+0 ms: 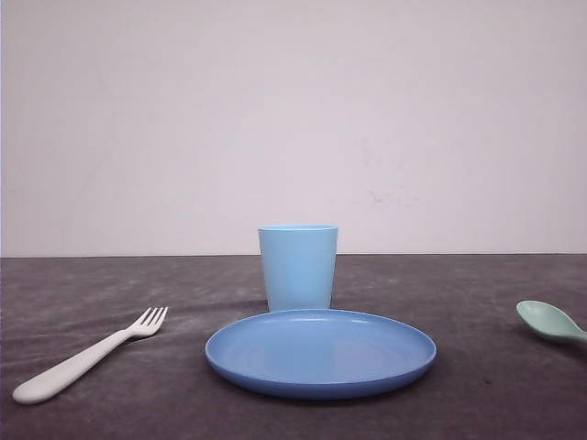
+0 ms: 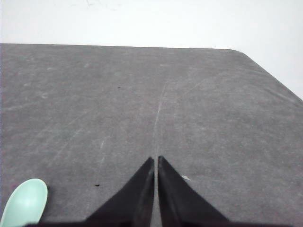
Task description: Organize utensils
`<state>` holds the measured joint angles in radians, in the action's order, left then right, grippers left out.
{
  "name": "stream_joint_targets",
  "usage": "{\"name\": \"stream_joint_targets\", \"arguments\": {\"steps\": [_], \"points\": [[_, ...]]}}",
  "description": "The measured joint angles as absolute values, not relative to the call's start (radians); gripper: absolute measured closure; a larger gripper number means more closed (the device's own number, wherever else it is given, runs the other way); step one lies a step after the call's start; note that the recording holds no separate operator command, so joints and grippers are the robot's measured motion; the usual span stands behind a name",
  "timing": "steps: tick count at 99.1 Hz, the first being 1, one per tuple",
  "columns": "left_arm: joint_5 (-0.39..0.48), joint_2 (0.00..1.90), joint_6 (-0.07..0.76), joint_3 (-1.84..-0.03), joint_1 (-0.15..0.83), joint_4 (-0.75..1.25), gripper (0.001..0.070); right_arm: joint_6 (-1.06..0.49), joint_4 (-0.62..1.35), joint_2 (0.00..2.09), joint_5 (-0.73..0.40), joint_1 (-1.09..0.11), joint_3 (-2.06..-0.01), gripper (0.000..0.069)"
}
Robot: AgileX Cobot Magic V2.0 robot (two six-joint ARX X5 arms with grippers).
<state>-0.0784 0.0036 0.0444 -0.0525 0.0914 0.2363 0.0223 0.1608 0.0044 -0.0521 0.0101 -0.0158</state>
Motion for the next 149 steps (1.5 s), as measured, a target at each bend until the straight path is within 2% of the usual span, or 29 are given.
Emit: {"name": "stream_joint_targets", "arguments": {"steps": [135, 149], "points": [[-0.078, 0.004, 0.044, -0.052, 0.092, 0.236, 0.0685, 0.022, 0.160, 0.004, -0.052, 0.010, -0.016, 0.0679], [-0.078, 0.004, 0.055, -0.052, 0.092, 0.234, 0.0685, 0.072, 0.152, 0.004, -0.025, 0.010, -0.016, 0.0679]]}}
